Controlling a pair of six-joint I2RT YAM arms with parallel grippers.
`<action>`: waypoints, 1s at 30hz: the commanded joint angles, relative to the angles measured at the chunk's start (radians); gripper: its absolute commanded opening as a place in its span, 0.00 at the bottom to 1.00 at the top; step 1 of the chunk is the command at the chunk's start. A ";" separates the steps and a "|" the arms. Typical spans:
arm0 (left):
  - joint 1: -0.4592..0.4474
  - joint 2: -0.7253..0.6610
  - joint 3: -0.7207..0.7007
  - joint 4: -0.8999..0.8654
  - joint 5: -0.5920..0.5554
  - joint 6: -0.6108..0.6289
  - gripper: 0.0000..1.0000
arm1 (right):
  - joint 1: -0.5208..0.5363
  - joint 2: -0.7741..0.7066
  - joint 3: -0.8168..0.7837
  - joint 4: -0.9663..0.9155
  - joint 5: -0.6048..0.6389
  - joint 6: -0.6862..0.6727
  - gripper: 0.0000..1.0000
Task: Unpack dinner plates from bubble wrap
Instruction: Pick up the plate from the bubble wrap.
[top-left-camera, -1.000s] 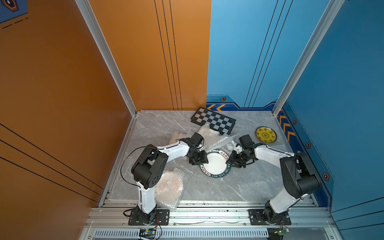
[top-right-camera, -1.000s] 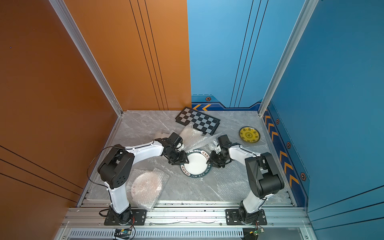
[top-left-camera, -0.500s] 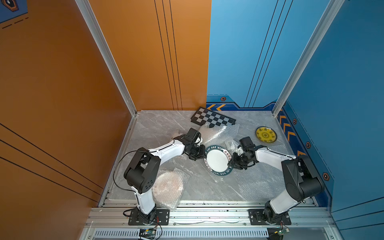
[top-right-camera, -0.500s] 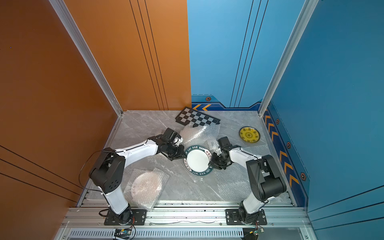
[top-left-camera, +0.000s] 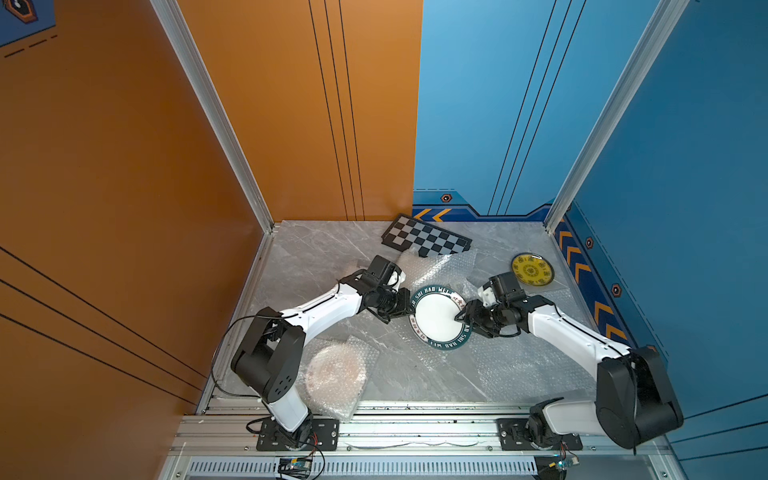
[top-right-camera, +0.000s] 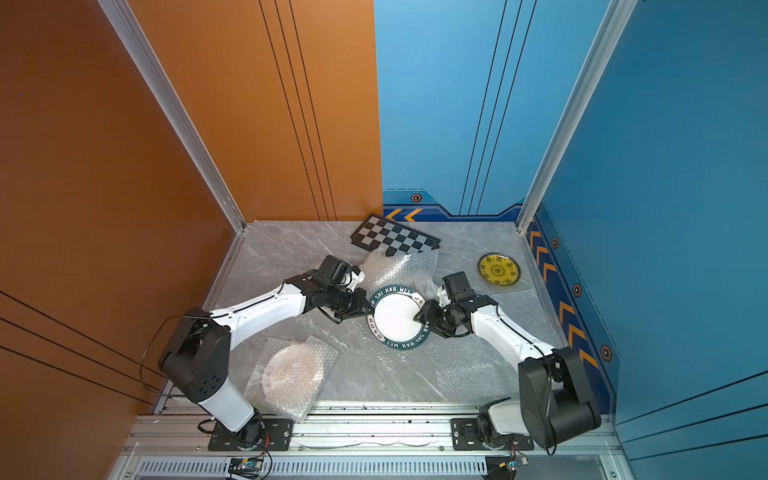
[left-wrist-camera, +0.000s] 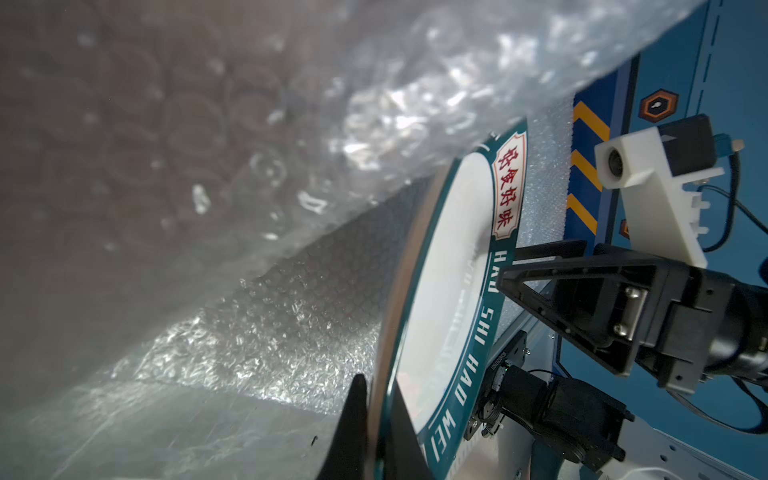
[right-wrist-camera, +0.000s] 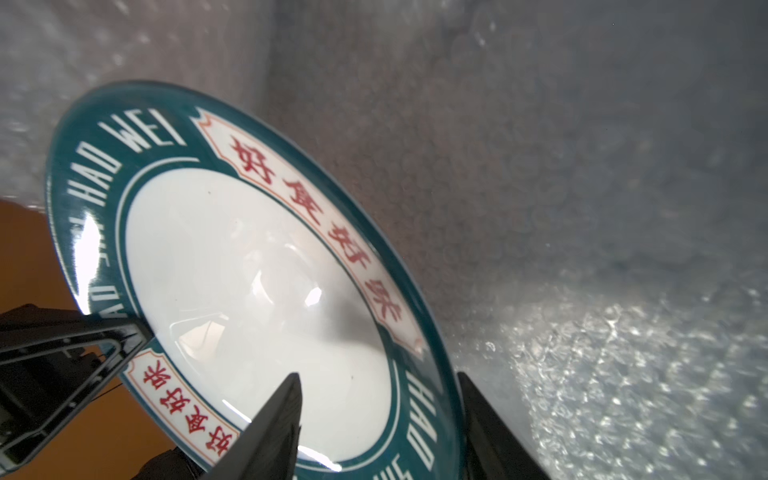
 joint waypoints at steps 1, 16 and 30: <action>0.003 -0.062 -0.038 -0.008 0.051 0.001 0.00 | -0.019 -0.063 0.021 0.046 -0.047 0.039 0.60; 0.196 -0.300 -0.088 -0.020 0.049 -0.046 0.00 | 0.009 0.111 0.279 0.015 -0.004 0.054 0.61; 0.597 -0.409 -0.138 -0.033 -0.055 -0.097 0.00 | 0.100 0.332 0.467 0.020 -0.017 0.055 0.65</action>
